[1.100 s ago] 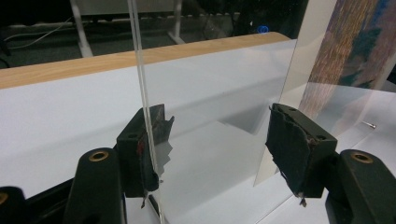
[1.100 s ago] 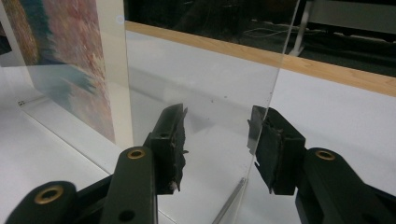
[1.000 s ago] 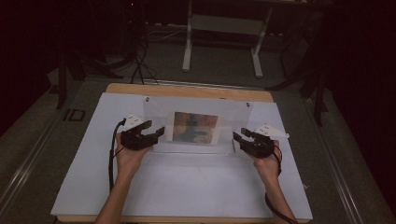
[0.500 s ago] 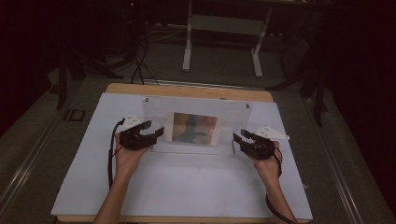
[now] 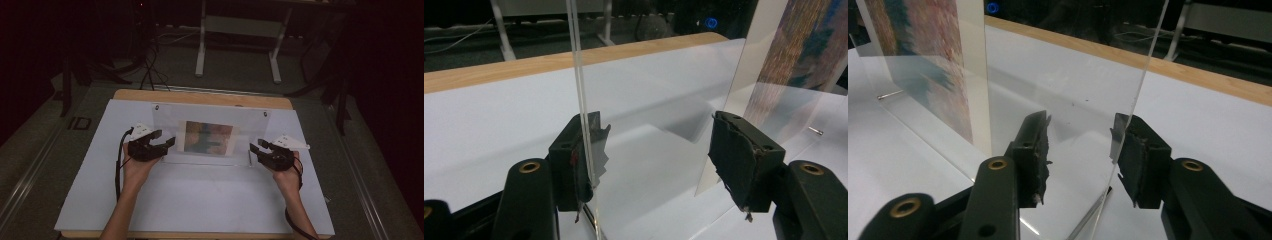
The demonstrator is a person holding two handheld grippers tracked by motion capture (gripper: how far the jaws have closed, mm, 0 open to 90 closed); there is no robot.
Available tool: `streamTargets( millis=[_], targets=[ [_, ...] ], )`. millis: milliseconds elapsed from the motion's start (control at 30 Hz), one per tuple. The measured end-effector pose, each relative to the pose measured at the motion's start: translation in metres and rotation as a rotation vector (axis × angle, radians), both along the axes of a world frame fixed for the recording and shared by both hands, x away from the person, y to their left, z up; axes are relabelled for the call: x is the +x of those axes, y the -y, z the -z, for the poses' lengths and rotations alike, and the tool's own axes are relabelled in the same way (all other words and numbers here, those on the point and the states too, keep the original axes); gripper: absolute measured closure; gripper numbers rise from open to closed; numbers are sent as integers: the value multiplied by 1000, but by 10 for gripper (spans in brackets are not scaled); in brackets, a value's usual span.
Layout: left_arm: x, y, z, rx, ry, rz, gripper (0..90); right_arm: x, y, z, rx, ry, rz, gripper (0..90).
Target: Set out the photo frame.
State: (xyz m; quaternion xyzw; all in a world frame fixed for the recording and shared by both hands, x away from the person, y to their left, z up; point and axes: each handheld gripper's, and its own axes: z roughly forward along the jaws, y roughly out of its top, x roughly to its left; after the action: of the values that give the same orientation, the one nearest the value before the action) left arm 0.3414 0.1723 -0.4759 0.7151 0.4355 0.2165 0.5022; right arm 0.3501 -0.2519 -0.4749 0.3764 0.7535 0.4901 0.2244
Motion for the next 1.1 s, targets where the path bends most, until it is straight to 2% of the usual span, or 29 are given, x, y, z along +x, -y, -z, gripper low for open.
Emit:
streamTargets(
  millis=[233, 467, 600, 900, 933, 1067, 1100],
  targets=[
    [-4, -13, -4, -21, 1, -22, 373, 1, 7, -3, -5, -34, -10, 513],
    [-12, -24, -15, -39, 25, -18, 375, -1, 14, -11, 4, -26, -30, 505],
    [-16, -31, -20, -33, 27, -25, 376, -3, 19, -15, 10, -27, -34, 505],
    [-21, -49, -25, -64, 19, -55, 380, -2, 33, -18, 15, -44, -35, 511],
    [-21, -53, -25, -65, 13, -66, 380, -2, 34, -18, -5, -47, -36, 512],
    [-21, -59, -23, -66, -5, -77, 380, -1, 36, -16, -18, -67, -44, 511],
    [-20, -63, -20, -54, -23, -97, 380, 0, 35, -14, -42, -76, -44, 506]
  ],
)
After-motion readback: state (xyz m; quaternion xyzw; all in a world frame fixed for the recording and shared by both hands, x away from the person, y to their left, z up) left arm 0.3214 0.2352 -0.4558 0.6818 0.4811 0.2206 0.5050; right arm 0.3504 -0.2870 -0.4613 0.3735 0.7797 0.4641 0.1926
